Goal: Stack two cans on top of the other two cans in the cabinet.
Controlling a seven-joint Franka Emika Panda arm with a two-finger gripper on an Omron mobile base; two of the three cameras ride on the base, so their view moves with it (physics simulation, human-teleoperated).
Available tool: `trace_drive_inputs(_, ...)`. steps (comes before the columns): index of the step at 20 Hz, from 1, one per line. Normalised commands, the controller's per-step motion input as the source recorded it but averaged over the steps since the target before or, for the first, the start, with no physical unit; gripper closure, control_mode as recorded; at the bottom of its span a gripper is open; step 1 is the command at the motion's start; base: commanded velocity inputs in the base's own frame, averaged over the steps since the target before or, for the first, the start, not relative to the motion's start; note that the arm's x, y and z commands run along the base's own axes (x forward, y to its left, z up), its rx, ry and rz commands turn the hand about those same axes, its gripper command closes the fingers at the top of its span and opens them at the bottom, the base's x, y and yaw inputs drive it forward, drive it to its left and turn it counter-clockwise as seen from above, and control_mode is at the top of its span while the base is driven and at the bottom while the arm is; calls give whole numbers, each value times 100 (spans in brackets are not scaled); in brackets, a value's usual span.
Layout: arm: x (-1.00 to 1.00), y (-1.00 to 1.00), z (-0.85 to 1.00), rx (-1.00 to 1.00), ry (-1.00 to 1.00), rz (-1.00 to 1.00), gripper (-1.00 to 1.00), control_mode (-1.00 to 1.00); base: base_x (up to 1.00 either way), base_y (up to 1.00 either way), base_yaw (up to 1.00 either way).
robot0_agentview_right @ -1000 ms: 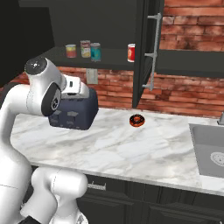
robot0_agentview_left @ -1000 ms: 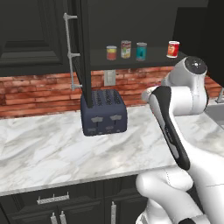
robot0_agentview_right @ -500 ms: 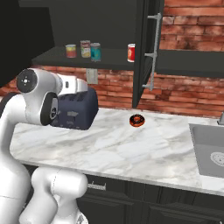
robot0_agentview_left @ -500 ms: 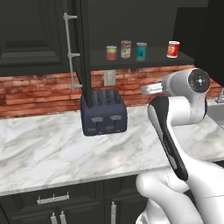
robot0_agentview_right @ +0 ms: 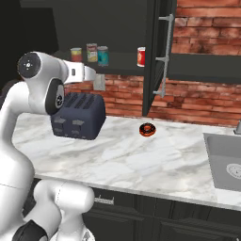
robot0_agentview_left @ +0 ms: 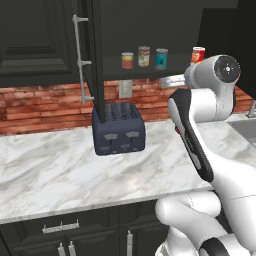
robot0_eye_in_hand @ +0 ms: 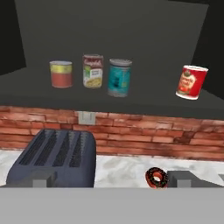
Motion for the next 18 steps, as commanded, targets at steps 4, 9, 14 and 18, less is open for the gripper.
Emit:
trace_drive_inputs(4, 27, -3, 33, 15, 1, 0, -100, -100, 0, 0, 0)
trace_drive_inputs(9, 23, -6, 18, 14, 5, -1, -100, -100, 0, 0, 0)
trace_drive_inputs(14, 26, -12, 0, 8, 0, 0, -100, -100, 0, 0, 0)
trace_drive_inputs(18, 30, -10, -10, 0, -2, 0, -100, -100, 0, 0, 0)
